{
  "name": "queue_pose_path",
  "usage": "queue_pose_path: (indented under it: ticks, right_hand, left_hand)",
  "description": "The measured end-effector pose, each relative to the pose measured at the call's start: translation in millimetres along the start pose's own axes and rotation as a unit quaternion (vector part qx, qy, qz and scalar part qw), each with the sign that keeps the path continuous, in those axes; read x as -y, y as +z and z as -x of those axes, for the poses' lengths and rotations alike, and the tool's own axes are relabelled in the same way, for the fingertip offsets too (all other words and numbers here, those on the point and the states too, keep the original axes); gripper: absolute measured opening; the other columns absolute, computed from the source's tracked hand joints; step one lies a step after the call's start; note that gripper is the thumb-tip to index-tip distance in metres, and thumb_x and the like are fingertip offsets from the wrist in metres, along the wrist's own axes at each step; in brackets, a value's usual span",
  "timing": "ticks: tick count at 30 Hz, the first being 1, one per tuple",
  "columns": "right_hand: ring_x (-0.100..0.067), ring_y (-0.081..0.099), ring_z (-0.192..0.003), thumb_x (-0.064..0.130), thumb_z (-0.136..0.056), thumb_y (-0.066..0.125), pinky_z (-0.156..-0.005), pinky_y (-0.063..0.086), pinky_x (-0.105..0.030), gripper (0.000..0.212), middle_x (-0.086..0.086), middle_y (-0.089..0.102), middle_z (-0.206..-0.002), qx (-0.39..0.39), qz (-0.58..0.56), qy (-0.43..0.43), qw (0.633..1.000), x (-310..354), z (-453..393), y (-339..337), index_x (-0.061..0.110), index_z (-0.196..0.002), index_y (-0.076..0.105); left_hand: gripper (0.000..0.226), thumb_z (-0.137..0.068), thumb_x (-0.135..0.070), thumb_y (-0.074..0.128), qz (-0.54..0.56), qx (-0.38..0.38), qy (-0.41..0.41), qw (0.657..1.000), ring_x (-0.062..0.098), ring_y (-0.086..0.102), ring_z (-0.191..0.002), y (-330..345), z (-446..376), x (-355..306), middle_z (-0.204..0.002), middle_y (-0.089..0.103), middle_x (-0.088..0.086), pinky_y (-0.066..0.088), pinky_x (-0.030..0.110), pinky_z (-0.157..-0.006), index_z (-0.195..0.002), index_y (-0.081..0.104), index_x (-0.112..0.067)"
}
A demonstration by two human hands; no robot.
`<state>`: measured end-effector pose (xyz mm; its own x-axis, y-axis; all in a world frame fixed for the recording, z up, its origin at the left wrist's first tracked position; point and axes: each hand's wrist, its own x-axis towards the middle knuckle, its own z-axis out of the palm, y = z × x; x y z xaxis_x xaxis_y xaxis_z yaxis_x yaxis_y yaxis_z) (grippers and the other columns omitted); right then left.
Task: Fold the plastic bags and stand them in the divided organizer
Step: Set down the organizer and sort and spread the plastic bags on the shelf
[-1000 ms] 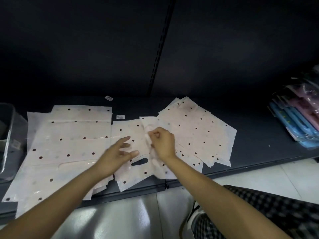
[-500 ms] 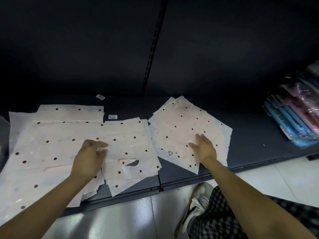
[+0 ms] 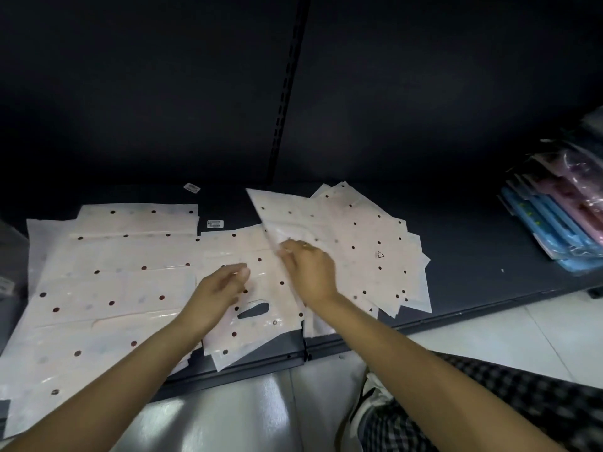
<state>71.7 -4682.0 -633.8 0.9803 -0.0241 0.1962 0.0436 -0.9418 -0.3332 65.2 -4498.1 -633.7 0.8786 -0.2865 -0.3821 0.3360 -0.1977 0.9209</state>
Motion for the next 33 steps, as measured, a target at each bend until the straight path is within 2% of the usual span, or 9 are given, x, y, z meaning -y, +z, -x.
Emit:
queue_pose_path:
  ticks: [4,8,11,13,19,22,25,28,33]
  right_hand:
    - [-0.024,0.063,-0.079,0.028,-0.096,0.049,-0.067,0.050,-0.033,0.025,-0.006,0.067,-0.093,0.046,-0.089,-0.071,0.992,48,18,8,0.020,-0.113,0.064]
    - [-0.015,0.060,-0.090,0.035,-0.094,0.052,-0.081,0.048,-0.028,0.030,0.000,0.065,-0.101,0.134,-0.253,-0.041,0.957,61,24,16,0.020,-0.116,0.065]
    - [-0.017,0.053,-0.112,0.028,-0.095,0.053,-0.092,0.039,-0.021,0.032,-0.001,0.061,-0.120,0.085,-0.204,0.033,0.975,22,15,20,0.018,-0.124,0.060]
    - [-0.020,0.045,-0.123,0.025,-0.095,0.052,-0.097,0.034,-0.022,0.039,-0.004,0.053,-0.132,0.062,-0.145,0.120,0.980,-22,8,18,0.016,-0.132,0.052]
    - [-0.024,0.012,-0.144,0.053,-0.091,0.048,-0.113,0.026,-0.038,0.074,-0.006,0.016,-0.157,0.139,0.056,0.278,0.949,-125,22,7,0.017,-0.149,0.020]
    - [-0.027,0.026,-0.137,0.044,-0.094,0.047,-0.105,0.036,-0.037,0.053,-0.005,0.032,-0.151,0.102,0.073,0.263,0.957,-129,27,11,0.019,-0.141,0.040]
    - [-0.032,0.049,-0.110,0.026,-0.097,0.047,-0.081,0.043,-0.037,0.029,-0.012,0.060,-0.120,-0.012,0.078,0.240,0.967,-118,25,12,0.009,-0.113,0.063]
    - [-0.029,0.056,-0.090,0.023,-0.098,0.046,-0.068,0.039,-0.030,0.029,-0.012,0.064,-0.099,-0.098,-0.029,0.234,0.967,-91,22,12,0.004,-0.103,0.066]
    - [0.001,0.052,-0.071,0.031,-0.097,0.048,-0.070,0.039,-0.022,0.026,0.005,0.055,-0.085,0.043,-0.195,0.160,0.967,-36,26,39,0.015,-0.099,0.069]
  left_hand:
    - [0.061,-0.086,-0.046,0.056,0.198,0.002,-0.077,0.977,0.020,0.065,-0.102,-7,-1,-19,-0.113,0.065,0.004,0.054,0.035,-0.081,-0.138,0.039,-0.019]
    - [0.056,-0.094,0.001,0.049,0.115,-0.123,-0.059,0.984,0.019,0.062,-0.073,-31,-5,-18,-0.087,0.063,0.008,0.054,0.026,-0.058,-0.141,0.035,-0.026]
    - [0.068,-0.092,0.014,0.036,0.055,-0.163,-0.029,0.985,0.021,0.060,-0.067,-66,-5,-14,-0.084,0.066,0.009,0.054,0.025,-0.057,-0.140,0.036,-0.034]
    - [0.059,-0.095,0.009,0.038,0.013,-0.184,-0.038,0.982,0.020,0.059,-0.066,-94,-6,-9,-0.082,0.068,0.010,0.052,0.028,-0.065,-0.139,0.041,-0.032]
    - [0.033,-0.095,-0.006,0.052,-0.017,-0.111,-0.115,0.987,0.024,0.059,-0.072,-81,-7,8,-0.088,0.065,0.015,0.051,0.029,-0.073,-0.126,0.057,-0.015]
    - [0.028,-0.093,-0.008,0.055,-0.025,-0.078,-0.120,0.989,0.025,0.056,-0.070,-46,-13,10,-0.089,0.063,0.019,0.050,0.033,-0.076,-0.121,0.058,-0.010]
    - [0.032,-0.091,-0.014,0.060,-0.088,-0.095,-0.124,0.984,0.036,0.059,-0.097,-28,-21,13,-0.119,0.059,0.024,0.045,0.038,-0.092,-0.122,0.056,-0.010]
    - [0.037,-0.089,-0.018,0.062,-0.085,-0.151,-0.105,0.979,0.036,0.053,-0.114,-23,-23,16,-0.130,0.049,0.020,0.043,0.039,-0.097,-0.125,0.053,-0.012]
    - [0.041,-0.089,-0.009,0.063,0.072,-0.168,-0.138,0.973,0.031,0.054,-0.098,-17,-22,20,-0.130,0.046,0.022,0.048,0.038,-0.091,-0.127,0.048,-0.011]
